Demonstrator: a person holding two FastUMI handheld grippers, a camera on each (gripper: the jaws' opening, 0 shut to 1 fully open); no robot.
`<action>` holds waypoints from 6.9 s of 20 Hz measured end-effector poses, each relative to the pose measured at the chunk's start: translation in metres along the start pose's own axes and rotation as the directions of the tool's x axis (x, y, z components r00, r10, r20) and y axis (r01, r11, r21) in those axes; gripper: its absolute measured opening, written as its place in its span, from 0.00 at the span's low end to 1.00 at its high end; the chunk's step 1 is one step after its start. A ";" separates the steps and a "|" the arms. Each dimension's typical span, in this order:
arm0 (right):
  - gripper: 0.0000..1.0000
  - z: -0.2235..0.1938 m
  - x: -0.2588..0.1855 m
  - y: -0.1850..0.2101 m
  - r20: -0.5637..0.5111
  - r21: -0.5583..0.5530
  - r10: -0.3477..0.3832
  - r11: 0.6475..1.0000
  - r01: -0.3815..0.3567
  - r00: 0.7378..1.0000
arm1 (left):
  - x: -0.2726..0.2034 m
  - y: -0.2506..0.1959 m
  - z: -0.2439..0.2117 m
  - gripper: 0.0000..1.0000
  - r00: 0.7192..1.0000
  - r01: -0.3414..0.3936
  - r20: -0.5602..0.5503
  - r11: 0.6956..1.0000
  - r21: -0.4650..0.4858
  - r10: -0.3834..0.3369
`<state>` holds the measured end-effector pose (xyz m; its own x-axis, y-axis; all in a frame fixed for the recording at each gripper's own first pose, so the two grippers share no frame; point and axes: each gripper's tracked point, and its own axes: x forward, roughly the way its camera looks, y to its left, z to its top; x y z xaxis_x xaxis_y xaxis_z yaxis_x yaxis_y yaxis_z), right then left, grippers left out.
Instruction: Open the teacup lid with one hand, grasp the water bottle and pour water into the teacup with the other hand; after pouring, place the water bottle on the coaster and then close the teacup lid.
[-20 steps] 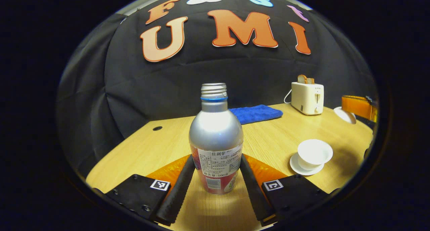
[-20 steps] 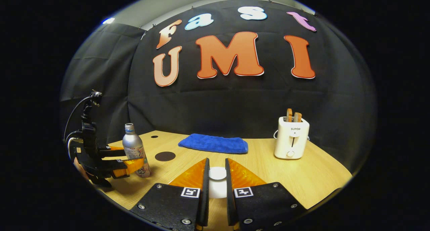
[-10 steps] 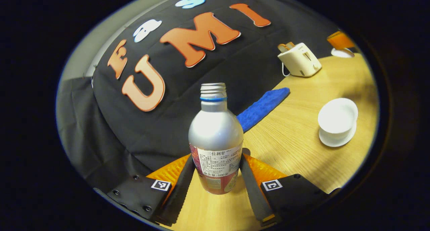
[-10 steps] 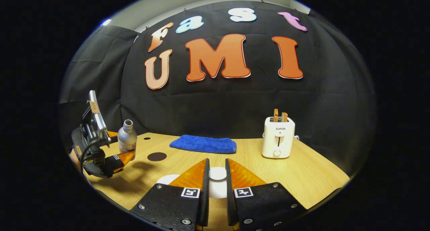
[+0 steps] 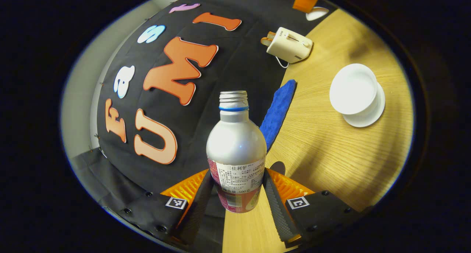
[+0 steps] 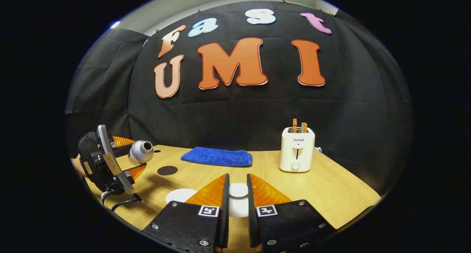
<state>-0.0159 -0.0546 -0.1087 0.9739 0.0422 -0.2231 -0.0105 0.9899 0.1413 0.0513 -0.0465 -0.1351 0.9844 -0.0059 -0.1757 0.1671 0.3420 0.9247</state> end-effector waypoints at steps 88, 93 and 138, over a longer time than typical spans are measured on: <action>0.23 0.008 0.007 0.049 0.035 -0.029 0.121 0.992 -0.120 0.992 | 0.003 -0.006 0.080 0.82 0.958 -0.195 0.269 0.460 0.866 -0.100; 0.23 0.007 0.008 0.052 0.030 -0.033 0.121 0.992 -0.120 0.992 | -0.001 -0.005 0.080 0.82 0.953 -0.206 0.289 0.507 0.837 -0.089; 0.23 -0.018 0.040 0.097 -0.084 -0.115 0.194 0.972 -0.203 0.977 | 0.093 -0.007 -0.060 0.80 0.999 0.030 0.017 0.331 -0.943 -0.042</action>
<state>0.0178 0.0459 -0.1213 0.9307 0.2447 -0.2718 -0.2340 0.9696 0.0717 0.1387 0.0069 -0.1784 0.9774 -0.0363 -0.2084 0.0334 0.9993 -0.0176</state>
